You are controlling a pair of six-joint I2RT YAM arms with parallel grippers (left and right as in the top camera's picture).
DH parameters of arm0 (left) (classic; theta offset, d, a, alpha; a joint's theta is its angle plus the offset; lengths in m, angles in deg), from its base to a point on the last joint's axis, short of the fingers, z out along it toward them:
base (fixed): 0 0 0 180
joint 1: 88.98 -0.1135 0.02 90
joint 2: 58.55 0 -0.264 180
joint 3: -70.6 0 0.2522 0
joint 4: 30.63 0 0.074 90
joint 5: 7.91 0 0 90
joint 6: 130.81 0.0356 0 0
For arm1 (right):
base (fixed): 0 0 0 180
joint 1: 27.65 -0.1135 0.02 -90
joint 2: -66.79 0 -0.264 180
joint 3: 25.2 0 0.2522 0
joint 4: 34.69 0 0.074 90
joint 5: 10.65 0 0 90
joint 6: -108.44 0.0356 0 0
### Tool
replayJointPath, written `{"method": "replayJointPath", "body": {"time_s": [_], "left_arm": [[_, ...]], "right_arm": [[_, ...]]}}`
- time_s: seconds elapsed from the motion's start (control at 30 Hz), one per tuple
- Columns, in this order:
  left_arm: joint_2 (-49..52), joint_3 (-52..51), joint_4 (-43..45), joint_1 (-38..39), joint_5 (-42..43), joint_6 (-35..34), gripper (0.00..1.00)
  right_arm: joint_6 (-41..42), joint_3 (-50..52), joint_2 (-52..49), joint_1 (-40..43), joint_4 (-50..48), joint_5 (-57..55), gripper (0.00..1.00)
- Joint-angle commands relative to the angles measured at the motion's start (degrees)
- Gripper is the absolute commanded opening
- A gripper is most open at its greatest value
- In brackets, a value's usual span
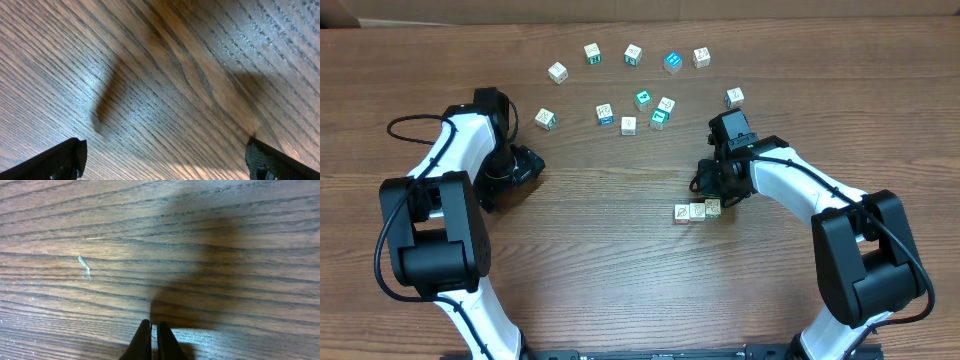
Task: Form a horizontal line
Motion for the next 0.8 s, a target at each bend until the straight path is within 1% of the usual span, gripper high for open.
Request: {"method": "replayJointPath", "body": {"time_s": [0.0,0.77], "left_arm": [[-0.3,-0.4,0.0,0.2,-1.2,0.7,0.99],[-0.3,-0.4,0.0,0.2,-1.2,0.7,0.99]], "right_arm": [[-0.2,-1.2,0.3,0.0,-0.5,0.5,0.04],[0.0,-1.2,0.3,0.0,-1.4,1.6,0.04]]}}
